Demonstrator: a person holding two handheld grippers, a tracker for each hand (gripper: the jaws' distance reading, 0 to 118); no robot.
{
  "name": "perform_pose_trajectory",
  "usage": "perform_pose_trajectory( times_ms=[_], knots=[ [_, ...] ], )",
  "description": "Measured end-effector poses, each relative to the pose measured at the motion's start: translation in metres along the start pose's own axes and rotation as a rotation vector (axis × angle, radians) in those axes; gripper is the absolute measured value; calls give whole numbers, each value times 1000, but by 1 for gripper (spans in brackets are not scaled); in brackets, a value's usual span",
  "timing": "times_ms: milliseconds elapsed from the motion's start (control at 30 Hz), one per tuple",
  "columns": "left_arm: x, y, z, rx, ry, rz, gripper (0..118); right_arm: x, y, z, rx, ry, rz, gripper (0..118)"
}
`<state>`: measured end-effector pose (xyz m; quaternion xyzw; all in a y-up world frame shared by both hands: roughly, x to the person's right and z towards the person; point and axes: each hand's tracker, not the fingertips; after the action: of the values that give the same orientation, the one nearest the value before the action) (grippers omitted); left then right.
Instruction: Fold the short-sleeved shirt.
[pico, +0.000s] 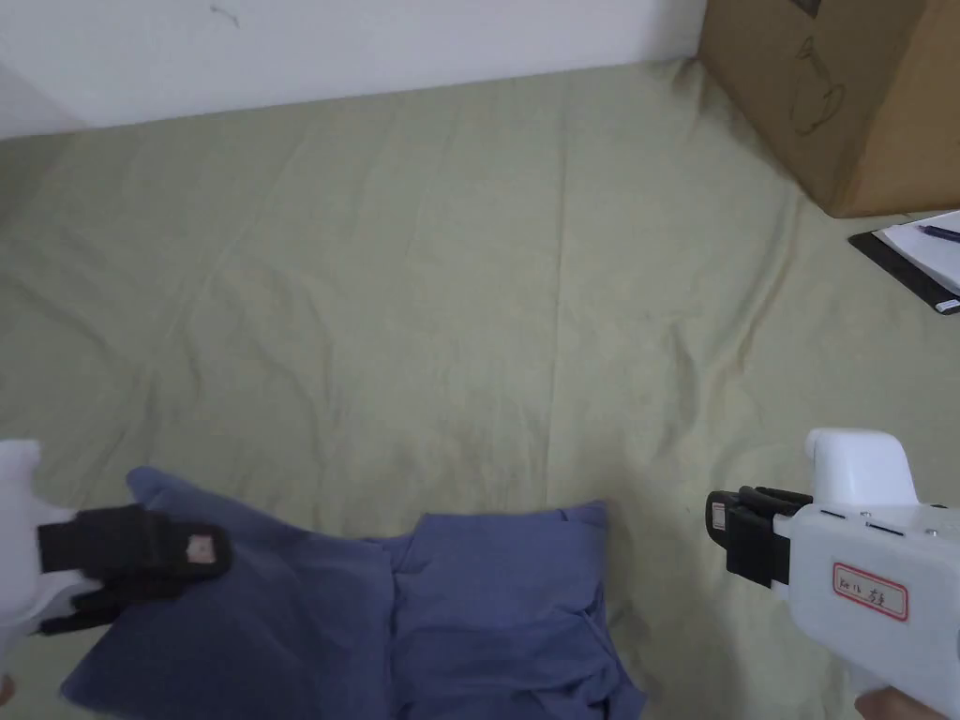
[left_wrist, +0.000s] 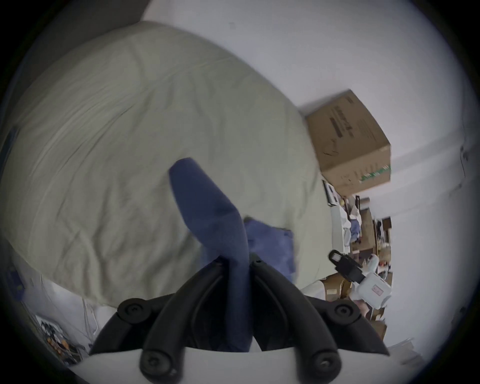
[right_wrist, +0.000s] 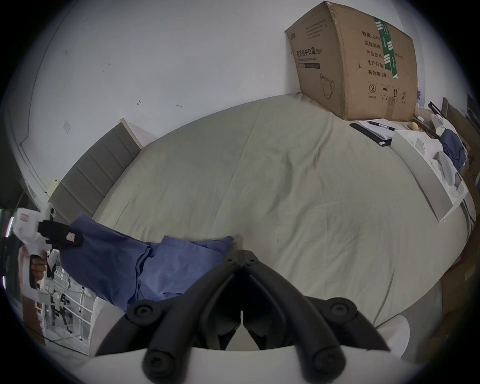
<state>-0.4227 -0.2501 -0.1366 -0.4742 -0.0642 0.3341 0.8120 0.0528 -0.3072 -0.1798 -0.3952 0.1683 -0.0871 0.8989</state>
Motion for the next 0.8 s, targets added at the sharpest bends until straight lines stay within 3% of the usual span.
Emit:
perform_pose_trajectory(
  times_ms=[100,233,400,467,533,567,700,800],
  knots=[
    [49,-1,-23,-43,-61,-87,8,8,0,3,7,1,-25,0],
    [122,-26,-87,-141,-16,-234,8,19,-3,6,10,-5,-58,0],
    [157,-58,-175,-338,10,-241,12,33,-6,15,14,-19,-86,0],
    [149,-61,-194,-375,-24,-220,50,40,-7,19,19,-29,-92,0],
    [152,-63,-199,-393,-88,-196,101,47,-7,21,20,-46,-109,0],
    [148,-64,-194,-387,-79,-194,110,50,-7,22,21,-50,-115,0],
    [139,-46,-156,-267,-80,-204,111,57,-9,20,20,-60,-139,0],
    [115,-31,-131,-194,-104,-56,107,56,-9,17,19,-50,-146,0]
  ],
)
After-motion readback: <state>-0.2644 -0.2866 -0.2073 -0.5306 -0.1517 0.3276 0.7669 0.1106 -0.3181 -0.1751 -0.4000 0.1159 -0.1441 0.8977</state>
